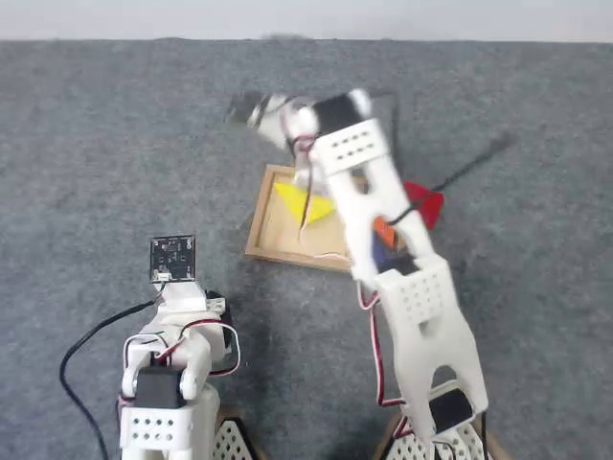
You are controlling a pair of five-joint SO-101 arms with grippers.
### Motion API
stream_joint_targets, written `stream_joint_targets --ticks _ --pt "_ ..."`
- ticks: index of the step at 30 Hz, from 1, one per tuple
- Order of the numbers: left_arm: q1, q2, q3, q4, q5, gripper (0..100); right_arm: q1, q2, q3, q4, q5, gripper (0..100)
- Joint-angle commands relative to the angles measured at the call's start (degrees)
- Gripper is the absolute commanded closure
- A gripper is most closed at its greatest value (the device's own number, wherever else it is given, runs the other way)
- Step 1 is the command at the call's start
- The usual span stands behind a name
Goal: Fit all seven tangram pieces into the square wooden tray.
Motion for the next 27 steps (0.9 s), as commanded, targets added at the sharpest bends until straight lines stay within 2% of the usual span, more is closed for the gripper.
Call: stream_joint_targets --ticks 1,8,13,18,21,23,27 --pt "-0.4 -1.1 -0.7 0.3 -0.9 99 2.0 -9.1 -1.4 2.8 -5.1 71.6" --pt "-0.4 -1.1 -0.7 0.3 -0.9 99 1.8 -23.6 13.4 2.8 -10.3 71.6" --pt "-0.4 -1.1 -0.7 0.3 -0.9 99 1.6 -37.1 33.8 -0.4 -11.2 71.6" --pt "-0.4 -1.1 -0.7 0.3 -0.9 99 2.3 -50.1 65.3 -18.9 -11.3 71.6" --pt "-0.4 -1.1 -0.7 0.3 -0.9 99 2.7 -56.0 83.5 -33.0 -15.2 72.0" --pt "-0.4 -1.1 -0.7 0.3 -0.9 99 3.4 -57.2 90.6 -39.3 -19.2 72.0" --pt "-0.4 -1.1 -0.7 0.3 -0.9 99 6.2 -54.6 93.5 -42.9 -27.5 72.1"
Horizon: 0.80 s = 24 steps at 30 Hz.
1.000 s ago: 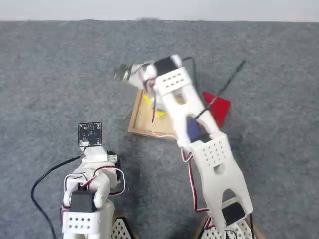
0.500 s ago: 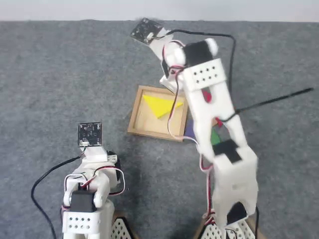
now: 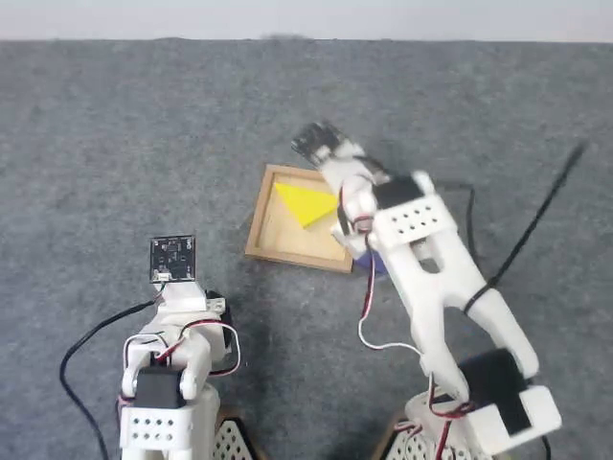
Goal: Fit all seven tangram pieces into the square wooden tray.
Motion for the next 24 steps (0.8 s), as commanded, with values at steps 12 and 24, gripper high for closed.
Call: stream_joint_targets --ticks 12,24 --pt "-0.4 -1.1 -0.7 0.3 -0.9 99 5.5 11.5 -6.2 -5.4 -23.4 71.9" --pt "-0.4 -1.1 -0.7 0.3 -0.9 99 -2.0 15.2 -11.3 -5.9 -25.1 72.0"
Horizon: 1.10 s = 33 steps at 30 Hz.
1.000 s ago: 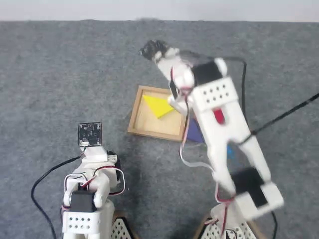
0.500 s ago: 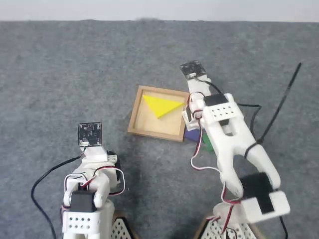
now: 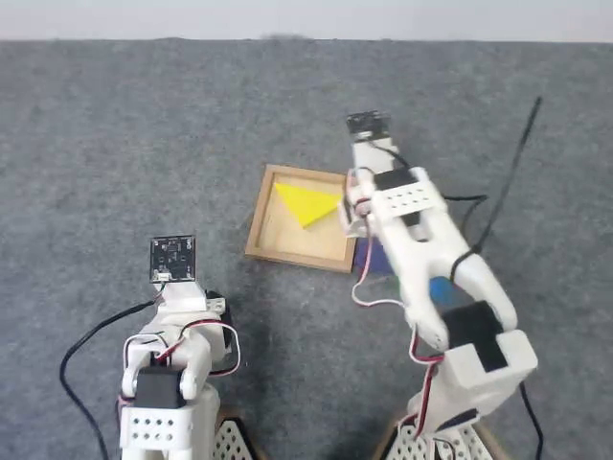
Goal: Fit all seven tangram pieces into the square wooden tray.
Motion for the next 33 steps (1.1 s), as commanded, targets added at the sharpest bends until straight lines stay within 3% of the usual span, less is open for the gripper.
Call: stream_joint_targets --ticks 1,12,33 --pt "-0.4 -1.1 -0.7 0.3 -0.9 99 -2.9 -0.5 -2.9 -1.6 -0.6 72.1" --pt "-0.4 -1.1 -0.7 0.3 -0.9 99 -3.1 3.6 -3.3 -6.9 -0.1 91.5" --pt "-0.4 -1.1 -0.7 0.3 -0.9 99 -2.1 4.3 3.3 -6.8 2.5 92.0"
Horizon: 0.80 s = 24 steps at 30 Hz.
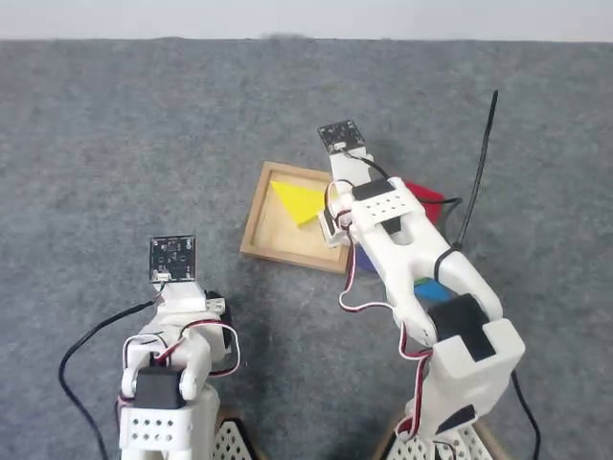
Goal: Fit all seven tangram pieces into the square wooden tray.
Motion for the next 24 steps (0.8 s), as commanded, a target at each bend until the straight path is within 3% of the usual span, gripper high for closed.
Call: stream_joint_targets --ticks 1,14,17,24 --pt "-0.4 -1.1 -0.7 0.3 -0.9 99 0.6 -0.2 1.8 -0.1 1.5 92.0" --pt "-0.4 -1.1 -0.7 0.3 -0.9 99 9.1 -0.8 3.2 6.9 4.9 92.0" --pt "-0.4 -1.1 -0.7 0.3 -0.9 99 9.7 -1.6 3.5 7.1 5.2 96.8" --pt "-0.4 -1.1 -0.7 0.3 -0.9 99 10.4 -14.6 10.3 6.6 5.5 97.1"
